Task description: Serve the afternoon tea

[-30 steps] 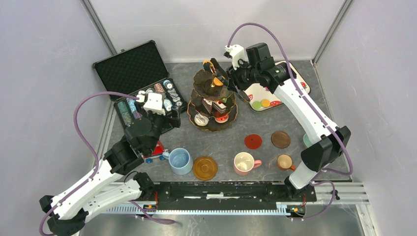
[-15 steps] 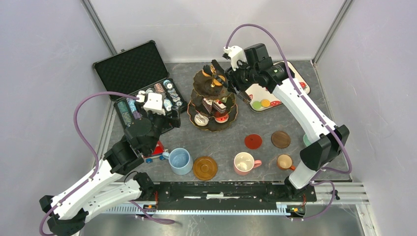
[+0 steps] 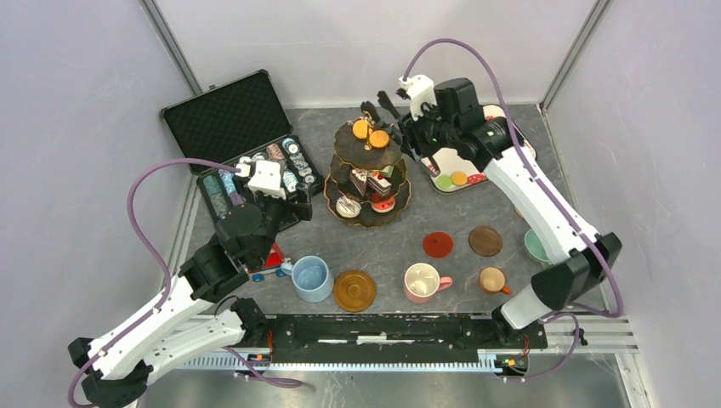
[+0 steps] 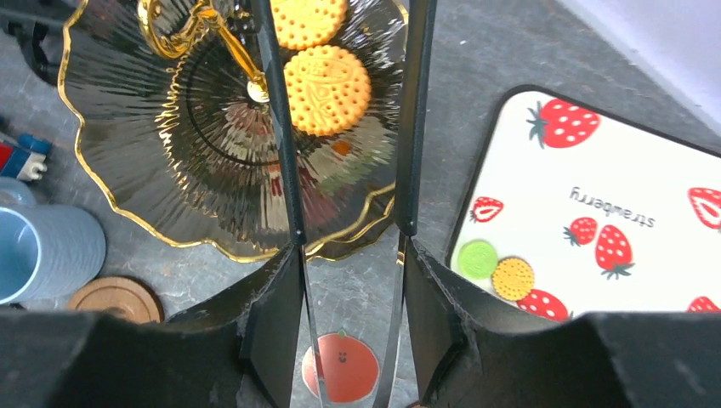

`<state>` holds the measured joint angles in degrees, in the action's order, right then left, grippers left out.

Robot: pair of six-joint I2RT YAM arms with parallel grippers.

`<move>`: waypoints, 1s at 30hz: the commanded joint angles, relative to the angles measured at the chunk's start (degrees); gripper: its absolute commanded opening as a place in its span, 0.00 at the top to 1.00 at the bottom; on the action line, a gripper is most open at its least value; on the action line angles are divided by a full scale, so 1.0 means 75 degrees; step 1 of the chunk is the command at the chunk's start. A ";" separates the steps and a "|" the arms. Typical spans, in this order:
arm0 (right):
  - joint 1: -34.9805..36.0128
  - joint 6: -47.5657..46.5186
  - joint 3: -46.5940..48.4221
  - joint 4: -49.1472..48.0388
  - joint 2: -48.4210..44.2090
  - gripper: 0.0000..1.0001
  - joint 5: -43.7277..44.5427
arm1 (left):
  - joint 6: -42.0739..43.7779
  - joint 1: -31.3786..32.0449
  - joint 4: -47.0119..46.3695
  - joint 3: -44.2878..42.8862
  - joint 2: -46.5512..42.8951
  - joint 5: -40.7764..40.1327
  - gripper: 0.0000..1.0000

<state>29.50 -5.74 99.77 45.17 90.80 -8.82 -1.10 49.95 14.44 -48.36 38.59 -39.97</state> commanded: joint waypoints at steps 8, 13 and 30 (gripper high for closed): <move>-0.1474 0.0571 -0.1466 -0.1138 -0.1851 0.52 0.3251 | -0.0136 -0.0028 -0.0151 -0.0118 -0.0057 -0.0015 0.00; -0.1821 0.0519 -0.2491 -0.0630 -0.1510 0.51 0.3666 | -0.0152 -0.0028 -0.0155 -0.0115 0.0008 0.0023 0.00; -0.1835 0.0381 -0.4257 0.0324 -0.0002 0.52 0.4471 | -0.0195 -0.0034 -0.0145 -0.0128 0.0033 0.0114 0.00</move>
<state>15.73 -2.85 67.88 47.72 89.23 24.67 -1.10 49.95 14.44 -48.36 38.87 -39.88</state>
